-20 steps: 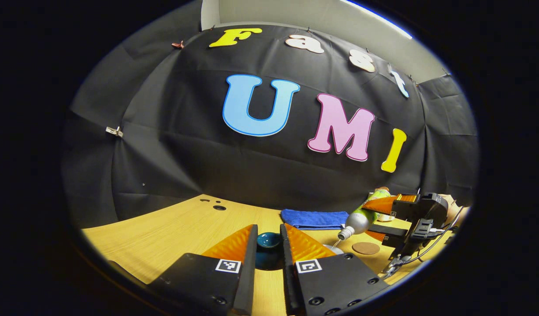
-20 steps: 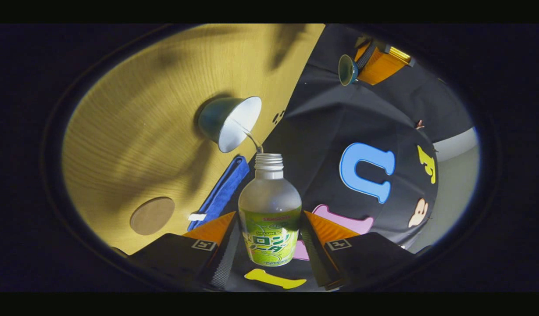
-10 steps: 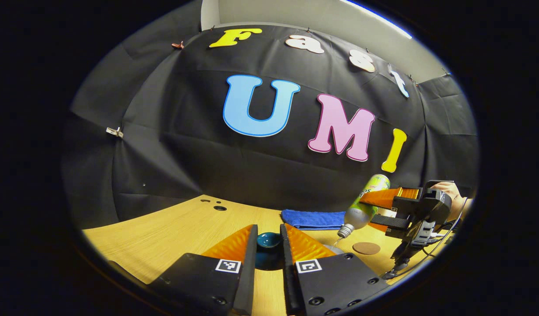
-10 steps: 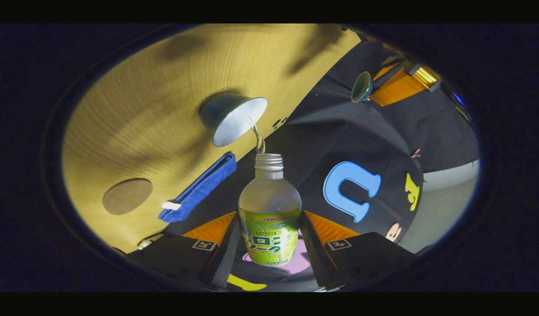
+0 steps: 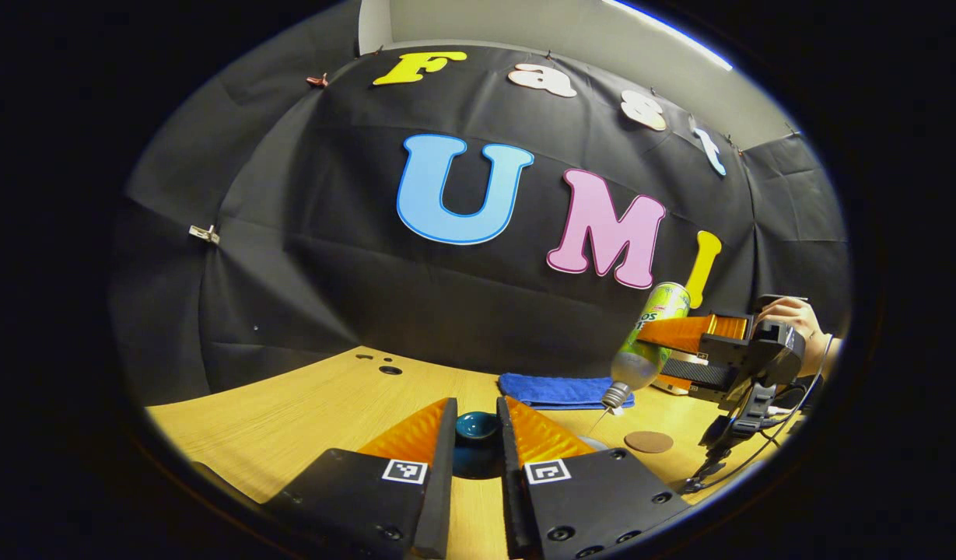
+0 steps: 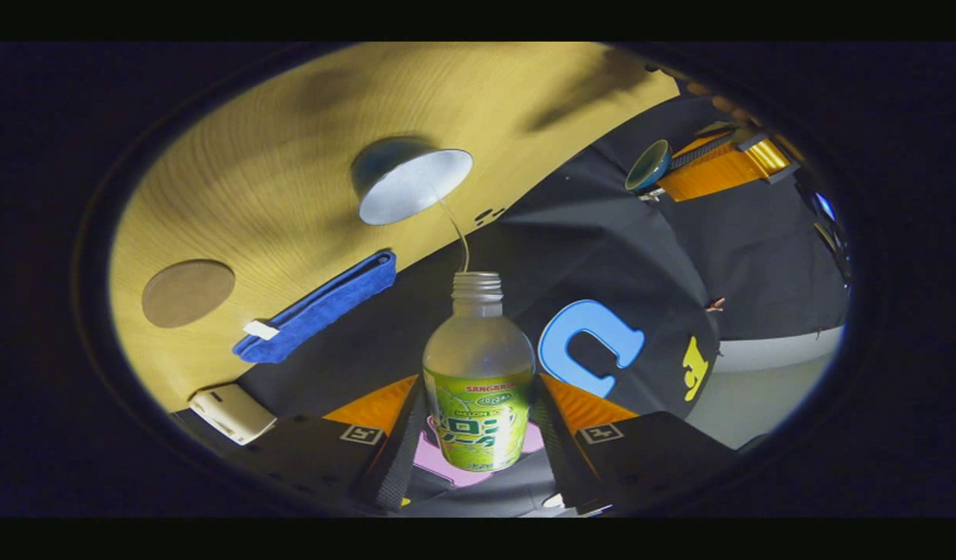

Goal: Open the teacup lid with one hand, grasp the water bottle and pour water into the teacup with the other hand; after pouring, place the water bottle on the coaster and then close the teacup lid.

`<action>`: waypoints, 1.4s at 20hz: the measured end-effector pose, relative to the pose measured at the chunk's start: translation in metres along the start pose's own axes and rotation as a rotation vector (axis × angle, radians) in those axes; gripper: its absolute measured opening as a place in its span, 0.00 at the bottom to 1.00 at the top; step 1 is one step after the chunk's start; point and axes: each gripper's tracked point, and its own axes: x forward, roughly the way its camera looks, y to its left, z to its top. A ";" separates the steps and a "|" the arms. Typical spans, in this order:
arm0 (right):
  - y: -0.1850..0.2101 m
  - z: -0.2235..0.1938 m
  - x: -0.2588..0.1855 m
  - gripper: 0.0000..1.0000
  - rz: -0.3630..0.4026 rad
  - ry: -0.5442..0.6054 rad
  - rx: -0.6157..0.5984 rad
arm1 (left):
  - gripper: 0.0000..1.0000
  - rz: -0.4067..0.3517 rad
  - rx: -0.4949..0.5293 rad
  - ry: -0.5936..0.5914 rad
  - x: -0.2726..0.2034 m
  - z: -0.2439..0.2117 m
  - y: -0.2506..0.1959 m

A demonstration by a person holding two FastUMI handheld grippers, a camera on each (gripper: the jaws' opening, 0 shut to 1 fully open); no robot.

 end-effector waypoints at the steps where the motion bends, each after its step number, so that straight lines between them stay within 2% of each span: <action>1: 0.000 -0.001 -0.001 0.75 -0.002 -0.002 -0.007 | 0.31 0.001 -0.002 0.000 0.000 0.001 0.000; 9: 0.000 0.001 -0.001 0.75 0.006 -0.006 -0.011 | 0.31 0.000 -0.001 0.002 0.001 0.001 0.002; 11: 0.009 0.005 -0.002 0.75 0.044 -0.012 0.077 | 0.31 0.002 0.000 0.000 0.000 0.003 0.002; 12: 0.018 0.010 -0.001 0.76 0.085 -0.017 0.192 | 0.31 0.001 0.000 -0.001 -0.001 0.002 0.001; 14: 0.034 0.020 -0.005 0.76 0.146 -0.027 0.499 | 0.31 0.000 -0.001 -0.002 -0.001 0.002 0.002; 17: 0.039 0.038 -0.014 0.76 0.244 -0.030 1.062 | 0.31 0.000 -0.004 -0.001 0.000 0.003 0.002; 19: 0.035 0.047 -0.023 0.76 0.274 -0.041 1.435 | 0.31 0.000 -0.005 0.001 0.000 0.003 0.002; 22: 0.019 0.049 -0.032 0.76 0.296 -0.116 1.854 | 0.31 -0.008 -0.006 0.003 0.000 0.002 -0.001; 24: 0.015 0.047 -0.034 0.76 0.317 -0.197 2.107 | 0.31 -0.013 -0.004 0.005 0.000 0.001 -0.003; 25: 0.015 0.043 -0.034 0.76 0.311 -0.219 2.192 | 0.31 -0.013 -0.003 0.006 0.000 0.001 -0.004; 28: 0.021 0.038 -0.034 0.76 0.221 -0.236 2.355 | 0.31 -0.013 0.001 0.009 0.001 0.000 -0.004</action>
